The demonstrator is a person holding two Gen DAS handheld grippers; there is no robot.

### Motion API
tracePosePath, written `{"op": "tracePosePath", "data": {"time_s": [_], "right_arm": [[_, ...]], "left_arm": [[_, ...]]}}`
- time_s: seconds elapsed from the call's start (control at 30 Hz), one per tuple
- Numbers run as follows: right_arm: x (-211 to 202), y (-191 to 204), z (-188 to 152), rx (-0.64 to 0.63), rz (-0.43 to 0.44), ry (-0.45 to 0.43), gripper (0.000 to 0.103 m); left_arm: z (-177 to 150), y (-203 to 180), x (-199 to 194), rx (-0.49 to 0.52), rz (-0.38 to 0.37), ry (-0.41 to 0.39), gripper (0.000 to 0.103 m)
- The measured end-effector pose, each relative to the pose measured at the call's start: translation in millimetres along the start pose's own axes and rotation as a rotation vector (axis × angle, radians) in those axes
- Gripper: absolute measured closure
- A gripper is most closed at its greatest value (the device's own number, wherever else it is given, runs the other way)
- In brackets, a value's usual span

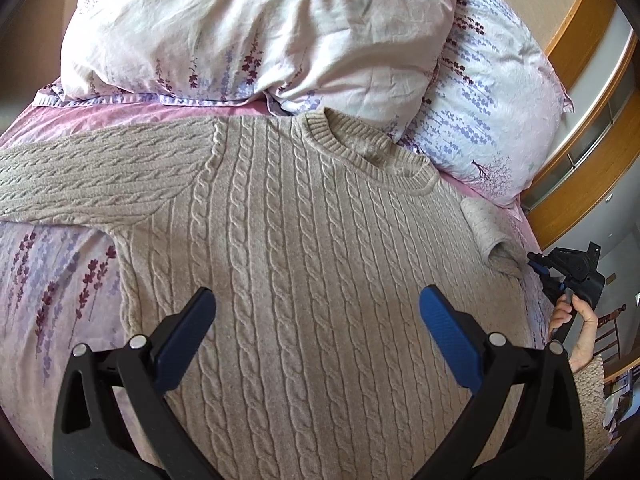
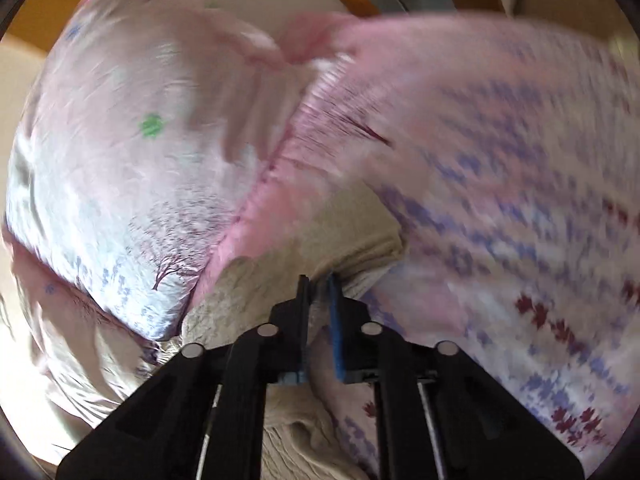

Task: Fold small clothes
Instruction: 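Carry the held sleeve with the right tool across the sweater body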

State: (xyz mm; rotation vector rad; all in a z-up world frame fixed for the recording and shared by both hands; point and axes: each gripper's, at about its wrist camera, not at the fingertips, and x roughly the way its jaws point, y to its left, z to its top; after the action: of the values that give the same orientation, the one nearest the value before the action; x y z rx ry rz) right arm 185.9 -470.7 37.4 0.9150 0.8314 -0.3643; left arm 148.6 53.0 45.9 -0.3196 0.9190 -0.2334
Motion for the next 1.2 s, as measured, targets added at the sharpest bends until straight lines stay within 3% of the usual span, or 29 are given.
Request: {"op": "tracePosePath", "data": {"time_s": [0.07,0.17,0.33,0.47,0.6,0.67,0.73,0.87,1.0,1.2], "right_arm": [[-6.7,22.7,-2.8,-0.079,0.031,-0.028,0.096],[-21.7,71.2,-19.4,-0.221,0.154,-0.039,0.096],[-28.5,154.8,-76.1,-0.462,0.364,0.065,0.097],[4.6,206.2,-143.7,-0.628,0.429,0.243,0.097],[54.8,222.3,-212.0,-0.744,0.379,0.459,0.096],[69.7,216.2,-226.4,-0.726,0.339,0.557,0.096],[66.3,207.3,-220.3,-0.683,0.351,0.569,0.093],[39.3,172.6,-171.3,-0.507,0.365,0.483,0.067],[18.4,139.2,-129.5,-0.364,0.382,0.424,0.065],[13.4,122.5,-126.7,-0.335,0.377,0.438,0.065]], "left_arm": [[3.5,6.3,-2.6,-0.011,0.004,-0.01,0.003],[11.2,15.7,-4.4,-0.037,0.006,-0.028,0.007],[24.3,31.4,-1.0,-0.108,-0.048,-0.034,0.015],[31.7,36.0,9.1,-0.152,-0.118,-0.02,0.022],[38.0,33.4,28.1,-0.187,-0.17,0.03,0.03],[42.2,32.5,41.3,-0.214,-0.201,0.071,0.034],[47.1,31.0,54.1,-0.238,-0.232,0.109,0.037],[55.2,27.0,78.2,-0.276,-0.209,0.172,0.044],[55.2,25.5,82.8,-0.287,-0.22,0.179,0.045],[58.4,8.5,75.4,-0.149,-0.169,0.181,0.04]]}}
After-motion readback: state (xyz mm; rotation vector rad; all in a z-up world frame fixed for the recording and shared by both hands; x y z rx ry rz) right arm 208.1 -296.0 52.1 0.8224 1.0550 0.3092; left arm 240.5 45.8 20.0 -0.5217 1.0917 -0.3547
